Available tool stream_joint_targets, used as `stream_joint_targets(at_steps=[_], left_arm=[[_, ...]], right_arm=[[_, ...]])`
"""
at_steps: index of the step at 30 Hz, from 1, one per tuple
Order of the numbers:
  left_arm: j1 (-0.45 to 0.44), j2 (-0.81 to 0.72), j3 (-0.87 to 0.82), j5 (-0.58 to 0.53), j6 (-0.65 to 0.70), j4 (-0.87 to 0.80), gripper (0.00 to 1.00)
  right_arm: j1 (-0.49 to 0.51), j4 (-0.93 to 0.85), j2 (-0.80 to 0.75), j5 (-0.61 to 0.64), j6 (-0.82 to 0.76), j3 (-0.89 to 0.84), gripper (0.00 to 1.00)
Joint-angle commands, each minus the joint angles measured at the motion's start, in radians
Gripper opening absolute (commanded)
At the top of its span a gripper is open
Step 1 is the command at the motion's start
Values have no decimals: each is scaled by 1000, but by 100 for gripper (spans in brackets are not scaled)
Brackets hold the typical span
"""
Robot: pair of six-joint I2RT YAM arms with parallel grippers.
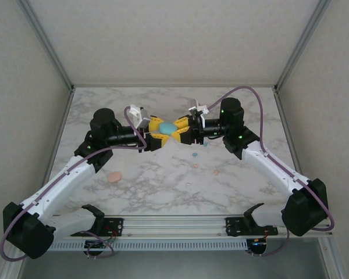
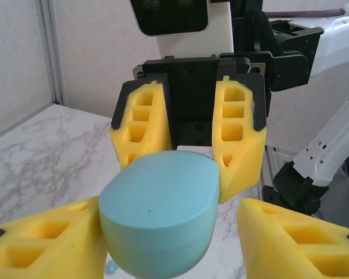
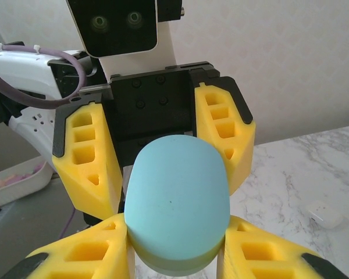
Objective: Insert wireless bluetooth earbuds into charging case
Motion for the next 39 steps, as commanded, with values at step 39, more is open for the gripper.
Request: stream_joint_targets(at_steps=[39], left_arm=[[-19, 34, 43, 19, -55, 58, 49]], right_arm=[[-3, 48, -35, 73, -4, -37, 34]])
